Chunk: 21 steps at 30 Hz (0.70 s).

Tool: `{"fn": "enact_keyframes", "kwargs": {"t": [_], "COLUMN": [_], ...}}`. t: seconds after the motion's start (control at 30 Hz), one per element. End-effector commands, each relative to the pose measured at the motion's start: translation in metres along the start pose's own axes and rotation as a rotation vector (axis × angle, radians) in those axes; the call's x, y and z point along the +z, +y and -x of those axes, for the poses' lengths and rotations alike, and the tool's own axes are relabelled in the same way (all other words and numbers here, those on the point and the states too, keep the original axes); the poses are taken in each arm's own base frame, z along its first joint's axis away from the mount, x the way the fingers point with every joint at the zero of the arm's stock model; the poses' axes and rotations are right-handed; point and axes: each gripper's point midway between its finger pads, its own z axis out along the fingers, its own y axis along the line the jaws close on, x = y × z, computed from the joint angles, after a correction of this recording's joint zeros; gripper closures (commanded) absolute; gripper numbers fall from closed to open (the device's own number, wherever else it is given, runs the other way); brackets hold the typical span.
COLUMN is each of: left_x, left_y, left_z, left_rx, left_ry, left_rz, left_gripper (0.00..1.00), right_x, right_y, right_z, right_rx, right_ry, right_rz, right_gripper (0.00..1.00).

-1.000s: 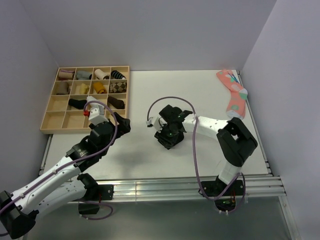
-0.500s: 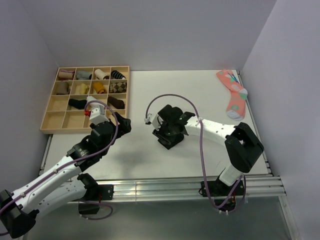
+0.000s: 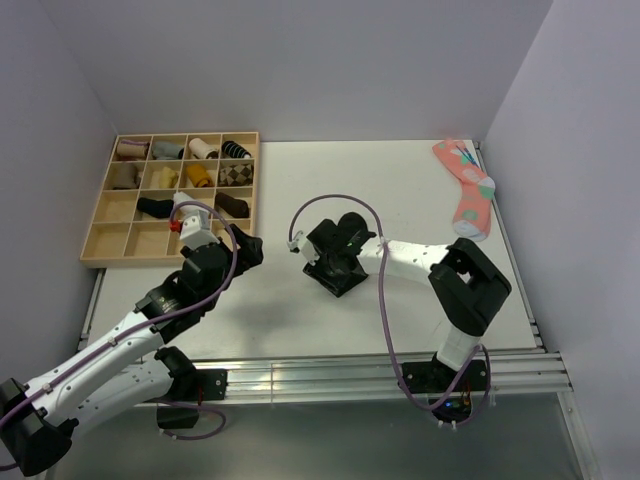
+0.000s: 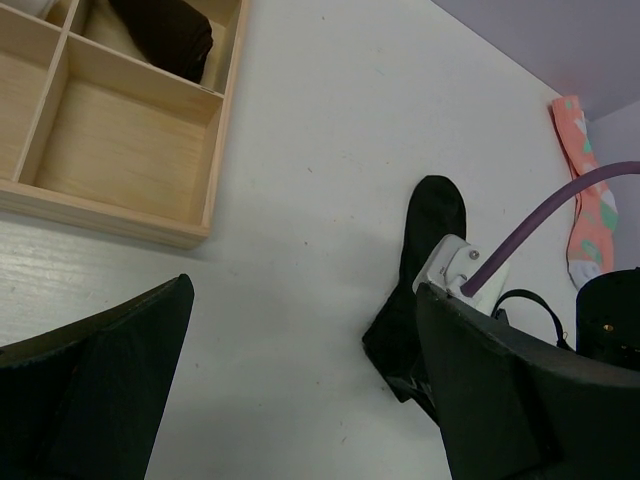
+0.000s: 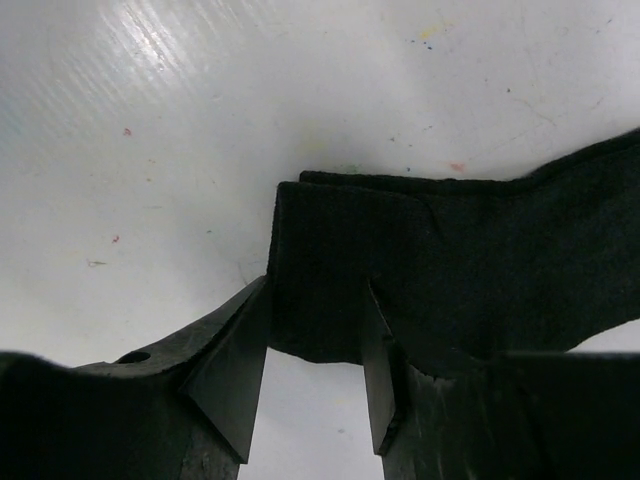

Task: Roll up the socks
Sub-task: Adjust the sock at the center of the board.

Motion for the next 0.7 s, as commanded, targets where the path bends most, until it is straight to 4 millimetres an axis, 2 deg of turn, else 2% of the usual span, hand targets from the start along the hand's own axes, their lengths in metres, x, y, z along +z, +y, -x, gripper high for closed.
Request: {"fn": "enact_keyframes", "kwargs": {"t": [0.0,0.13,0.3,0.47,0.67], "left_x": [0.0,0.001,0.001,0.003,0.003], "left_y": [-0.008,-0.007,-0.006,-0.006,-0.004], "left_z": [0.006,0.006,0.005,0.002,0.001], "left_rx": [-0.003,0.001,0.006,0.007,0.01], "left_ry": [-0.019,-0.019,-0.017,-0.012,-0.012], "left_rz": [-0.032,-0.031,-0.027,-0.027,-0.022], "left_gripper": [0.0,0.01,0.0,0.01,0.01], "right_x": [0.009,0.009,-0.001,0.0,-0.008], "right_y": [-0.005,0.001,0.0,0.002,-0.003], "right_z": [0.001,-0.001,0.003,0.0,0.004], "right_rx": [0.008,-0.004,-0.012,-0.005,-0.001], "right_ry": [-0.006,-0.001,-0.035,-0.024,-0.041], "right_rz": [-0.035,0.0,0.004,0.026,0.002], "right_gripper": [0.51,0.49,0.48,0.48,0.49]}}
